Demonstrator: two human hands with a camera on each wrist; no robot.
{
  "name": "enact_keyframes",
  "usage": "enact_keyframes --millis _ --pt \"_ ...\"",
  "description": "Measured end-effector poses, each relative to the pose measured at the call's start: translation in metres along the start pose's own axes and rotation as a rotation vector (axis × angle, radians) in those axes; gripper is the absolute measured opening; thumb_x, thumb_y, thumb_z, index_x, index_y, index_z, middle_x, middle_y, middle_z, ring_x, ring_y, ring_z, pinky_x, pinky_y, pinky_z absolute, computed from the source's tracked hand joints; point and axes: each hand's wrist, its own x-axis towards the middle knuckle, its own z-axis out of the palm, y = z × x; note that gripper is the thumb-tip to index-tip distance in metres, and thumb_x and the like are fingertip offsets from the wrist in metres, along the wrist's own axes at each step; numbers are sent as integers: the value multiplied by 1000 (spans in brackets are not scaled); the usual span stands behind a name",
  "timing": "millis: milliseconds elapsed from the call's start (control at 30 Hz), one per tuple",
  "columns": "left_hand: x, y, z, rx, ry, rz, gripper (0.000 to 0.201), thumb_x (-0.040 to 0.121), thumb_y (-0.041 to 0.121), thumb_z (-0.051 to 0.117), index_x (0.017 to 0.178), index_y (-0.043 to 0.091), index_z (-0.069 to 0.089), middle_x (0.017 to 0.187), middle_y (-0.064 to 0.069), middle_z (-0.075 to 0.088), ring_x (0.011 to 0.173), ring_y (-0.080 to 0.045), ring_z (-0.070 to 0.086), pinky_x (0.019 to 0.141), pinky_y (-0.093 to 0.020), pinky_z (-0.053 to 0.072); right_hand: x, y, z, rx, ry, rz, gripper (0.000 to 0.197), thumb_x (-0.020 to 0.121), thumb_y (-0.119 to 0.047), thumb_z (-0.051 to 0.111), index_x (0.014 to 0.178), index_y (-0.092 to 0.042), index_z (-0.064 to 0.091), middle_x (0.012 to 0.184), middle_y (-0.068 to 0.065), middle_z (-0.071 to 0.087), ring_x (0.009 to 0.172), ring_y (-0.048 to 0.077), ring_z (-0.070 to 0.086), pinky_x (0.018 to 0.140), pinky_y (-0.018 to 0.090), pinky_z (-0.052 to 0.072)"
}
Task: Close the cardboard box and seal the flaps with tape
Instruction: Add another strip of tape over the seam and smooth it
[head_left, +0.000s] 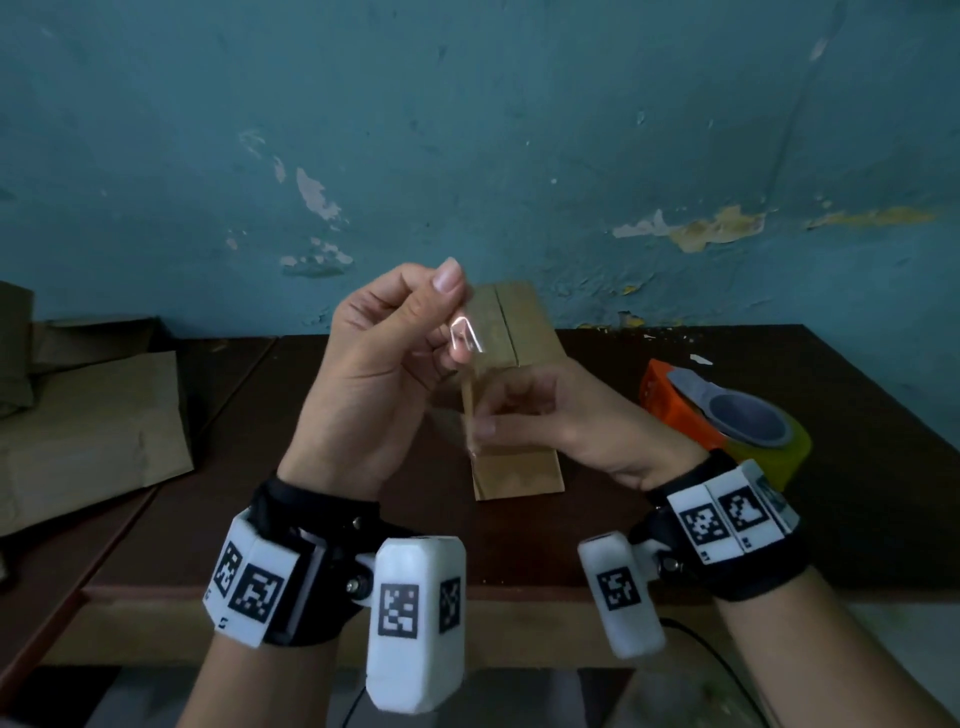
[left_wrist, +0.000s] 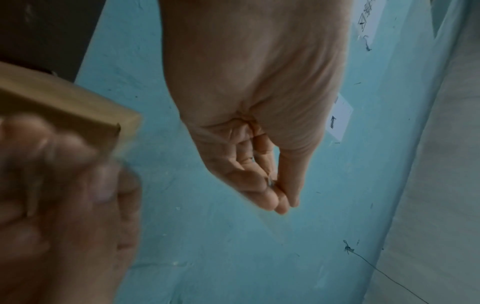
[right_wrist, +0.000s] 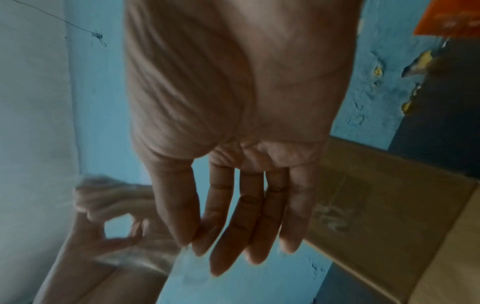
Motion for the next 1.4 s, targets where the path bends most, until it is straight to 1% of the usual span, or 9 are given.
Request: enact_keyframes --millis 167,300,433,533,800,967,1033,1200,1400 --pt "1 3 -18 67 81 31 21 77 30 78 62 21 65 64 4 59 54 -6 52 54 -16 43 -11 -6 -31 -101 53 15 8 87 -15 74 84 -7 75 79 7 75 78 17 70 82 32 55" --pt "1 2 -32 93 171 27 22 74 28 77 57 21 64 62 6 59 54 -3 54 54 -13 45 -20 -8 -52 -62 104 34 9 87 -7 72 86 2 72 76 11 74 72 16 71 72 22 54" --pt "0 4 -42 108 212 32 25 76 26 76 54 22 64 63 8 59 54 0 54 53 -12 44 -28 -10 -65 -77 159 60 26 79 -15 73 91 8 71 82 18 74 75 19 72 71 21 57" --pt "-1 5 -45 170 216 39 26 85 18 68 59 21 67 60 6 59 52 -3 53 53 -13 43 -30 -10 -73 -110 212 66 25 79 -16 75 92 4 73 85 19 75 80 22 74 73 22 58" --pt "-3 3 -52 356 244 39 20 75 26 80 68 13 65 61 0 64 51 -10 55 53 -17 44 -32 -8 -77 -324 297 108 22 73 -3 85 92 -7 75 83 10 77 74 15 73 72 22 58" --pt "-3 1 -56 441 269 55 19 85 15 75 76 6 60 61 0 66 51 -10 56 53 -17 45 -34 -8 -79 -291 361 130 33 74 -6 86 103 -15 73 81 10 77 78 22 75 85 38 58" --pt "-3 -1 -58 462 288 60 20 86 13 75 73 8 60 60 -1 67 50 -10 56 52 -17 44 -35 -7 -81 -254 379 142 39 76 -6 85 110 -17 70 79 10 76 76 18 75 86 34 54" --pt "-4 -6 -58 550 286 50 19 87 10 76 72 6 64 62 -3 70 50 -11 58 52 -17 45 -37 -5 -85 -133 438 113 15 81 -6 78 92 3 72 73 3 74 67 10 70 66 18 55" --pt "-2 -13 -58 549 329 45 23 89 13 77 69 10 66 63 -4 70 51 -11 56 51 -18 43 -35 -2 -87 -15 540 124 24 76 -17 76 95 -2 73 102 1 75 88 4 73 89 21 57"
